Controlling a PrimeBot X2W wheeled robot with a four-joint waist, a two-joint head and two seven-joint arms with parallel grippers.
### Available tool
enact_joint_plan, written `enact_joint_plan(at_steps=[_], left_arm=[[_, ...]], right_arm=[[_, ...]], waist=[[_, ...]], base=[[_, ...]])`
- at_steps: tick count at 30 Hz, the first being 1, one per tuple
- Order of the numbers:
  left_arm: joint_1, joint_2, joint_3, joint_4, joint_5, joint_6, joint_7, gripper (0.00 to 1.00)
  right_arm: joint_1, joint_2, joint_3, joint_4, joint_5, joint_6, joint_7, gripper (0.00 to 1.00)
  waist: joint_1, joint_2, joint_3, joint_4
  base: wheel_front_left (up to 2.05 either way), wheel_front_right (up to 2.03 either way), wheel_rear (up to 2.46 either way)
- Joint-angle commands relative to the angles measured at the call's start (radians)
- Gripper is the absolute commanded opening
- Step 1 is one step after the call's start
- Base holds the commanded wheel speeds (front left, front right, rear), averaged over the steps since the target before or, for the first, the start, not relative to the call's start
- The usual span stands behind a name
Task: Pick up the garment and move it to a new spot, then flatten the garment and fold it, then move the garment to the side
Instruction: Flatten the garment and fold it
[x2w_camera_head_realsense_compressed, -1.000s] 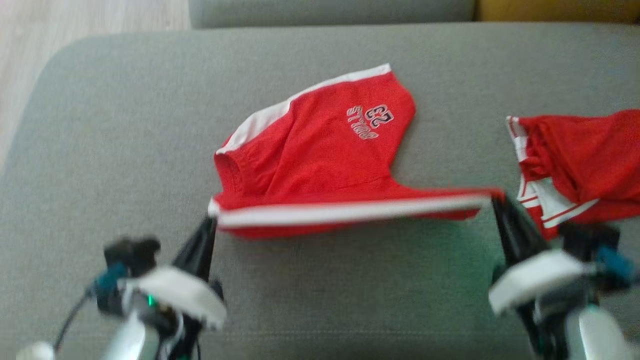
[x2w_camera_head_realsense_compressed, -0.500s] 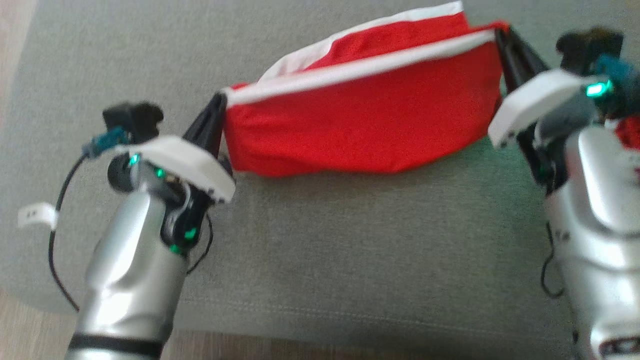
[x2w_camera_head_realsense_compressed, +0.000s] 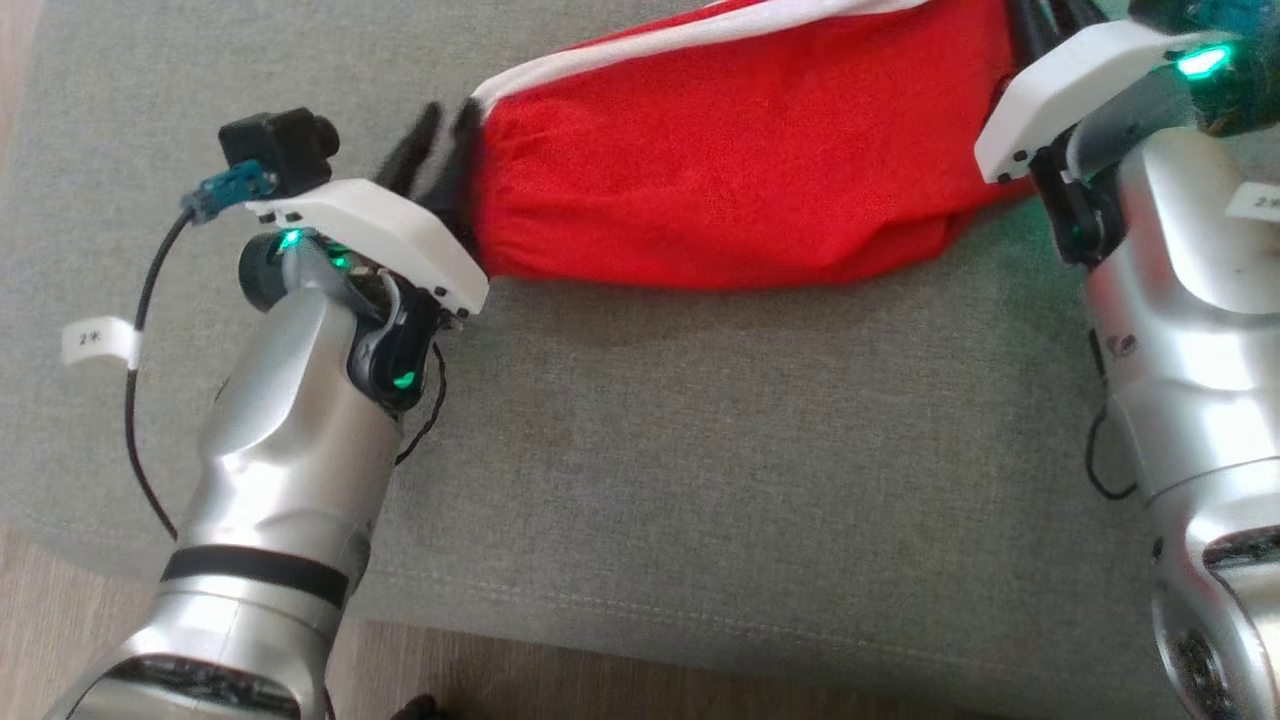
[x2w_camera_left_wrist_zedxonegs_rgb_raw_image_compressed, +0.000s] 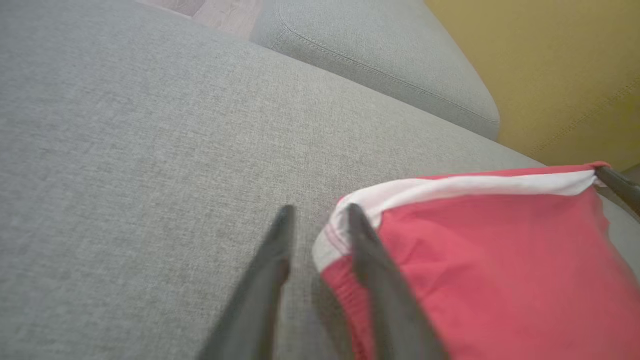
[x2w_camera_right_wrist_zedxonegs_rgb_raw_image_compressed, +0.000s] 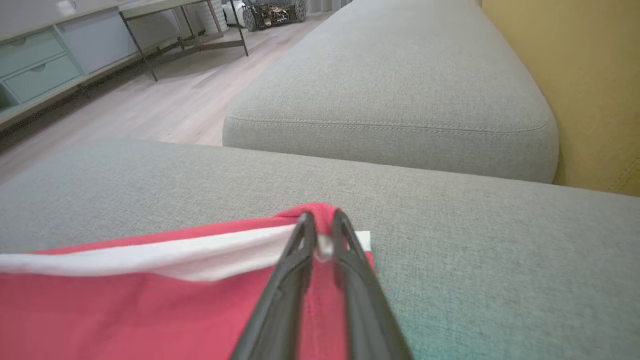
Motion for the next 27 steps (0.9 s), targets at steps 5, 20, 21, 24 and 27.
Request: enact_joint_plan(at_steps=[5,20,21,24,27], left_arm=[[-0.009,0.054,-0.002,0.004,0.016,-0.006,-0.115,1.0],[0.33,0.134,0.165,-0.469,0.247,0.109,-0.147,1.0],[0.356,0.133,0.168,-0.493,0.257,0.113,-0.147,1.0],[0.428,0.137,0.174,-0.548,0.275,0.118,-0.147,1.0],[0.487,0.15,0.171,-0.583,0.288,0.117,-0.147,1.0]], right_arm=[[-0.018,0.044,0.055,0.009,0.016,-0.001,-0.145,1.0],[0.273,0.072,-0.037,-0.255,-0.086,-0.001,-0.22,1.0],[0.308,0.075,-0.046,-0.287,-0.086,-0.001,-0.214,1.0],[0.416,0.083,-0.072,-0.382,-0.088,-0.001,-0.176,1.0],[0.52,0.087,-0.094,-0.479,-0.09,-0.001,-0.132,1.0]], waist=[[-0.0001,0.0,-0.018,-0.025],[-0.0001,0.0,-0.156,-0.083],[-0.0001,0.0,-0.167,-0.085],[-0.0001,0.0,-0.198,-0.092],[-0.0001,0.0,-0.23,-0.096]], base=[[0.0,0.0,0.0],[0.0,0.0,0.0],[0.0,0.0,0.0],[0.0,0.0,0.0],[0.0,0.0,0.0]])
